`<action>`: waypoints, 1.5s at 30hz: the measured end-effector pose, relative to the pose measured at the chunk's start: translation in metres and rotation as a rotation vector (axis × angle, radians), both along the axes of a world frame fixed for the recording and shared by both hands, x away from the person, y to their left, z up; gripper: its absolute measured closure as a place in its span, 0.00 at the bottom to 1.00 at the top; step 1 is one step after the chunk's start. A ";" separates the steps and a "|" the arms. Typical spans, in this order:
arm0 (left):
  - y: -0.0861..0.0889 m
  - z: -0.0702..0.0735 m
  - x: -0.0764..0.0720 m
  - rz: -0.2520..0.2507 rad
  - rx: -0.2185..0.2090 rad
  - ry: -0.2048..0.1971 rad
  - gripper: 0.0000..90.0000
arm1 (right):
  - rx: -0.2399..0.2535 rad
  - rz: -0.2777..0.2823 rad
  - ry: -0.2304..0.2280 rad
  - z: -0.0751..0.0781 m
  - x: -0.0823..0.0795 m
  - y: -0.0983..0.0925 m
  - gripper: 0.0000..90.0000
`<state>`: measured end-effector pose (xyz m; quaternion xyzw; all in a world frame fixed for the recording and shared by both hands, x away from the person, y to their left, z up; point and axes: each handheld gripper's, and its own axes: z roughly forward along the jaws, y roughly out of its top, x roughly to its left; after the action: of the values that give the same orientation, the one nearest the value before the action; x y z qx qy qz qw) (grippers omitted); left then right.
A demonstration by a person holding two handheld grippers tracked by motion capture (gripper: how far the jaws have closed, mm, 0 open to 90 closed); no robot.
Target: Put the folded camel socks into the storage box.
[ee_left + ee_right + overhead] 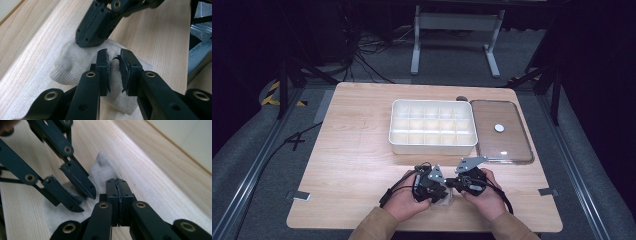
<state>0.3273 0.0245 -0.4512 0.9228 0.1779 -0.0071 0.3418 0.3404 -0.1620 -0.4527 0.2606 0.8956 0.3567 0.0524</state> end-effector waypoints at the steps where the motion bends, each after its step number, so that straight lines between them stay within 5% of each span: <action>1: 0.000 0.000 0.000 0.000 -0.001 -0.001 0.86 | -0.004 -0.002 0.005 -0.001 0.000 0.000 1.00; 8: 0.003 0.003 -0.002 -0.001 -0.019 -0.013 0.82 | -0.005 -0.010 0.011 -0.006 0.000 -0.002 1.00; 15: 0.015 0.015 -0.006 0.007 -0.106 0.003 0.86 | -0.005 -0.015 0.007 -0.004 0.000 -0.003 1.00; 19: 0.005 0.010 -0.014 -0.036 -0.063 -0.013 0.91 | -0.008 -0.015 0.006 -0.004 -0.001 -0.003 1.00; 26: -0.002 -0.001 -0.019 -0.041 0.003 -0.018 0.94 | -0.008 -0.014 0.007 -0.003 -0.001 -0.004 1.00; 36: -0.002 -0.004 -0.018 -0.026 0.000 -0.008 0.95 | -0.024 -0.019 0.000 -0.002 -0.004 -0.003 1.00; 45: -0.002 -0.004 -0.019 -0.015 0.002 -0.003 0.96 | 0.001 -0.041 -0.011 0.022 -0.012 -0.009 0.95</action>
<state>0.3078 0.0226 -0.4554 0.9244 0.1705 -0.0080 0.3411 0.3285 -0.1705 -0.4310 0.2769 0.8896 0.3575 0.0645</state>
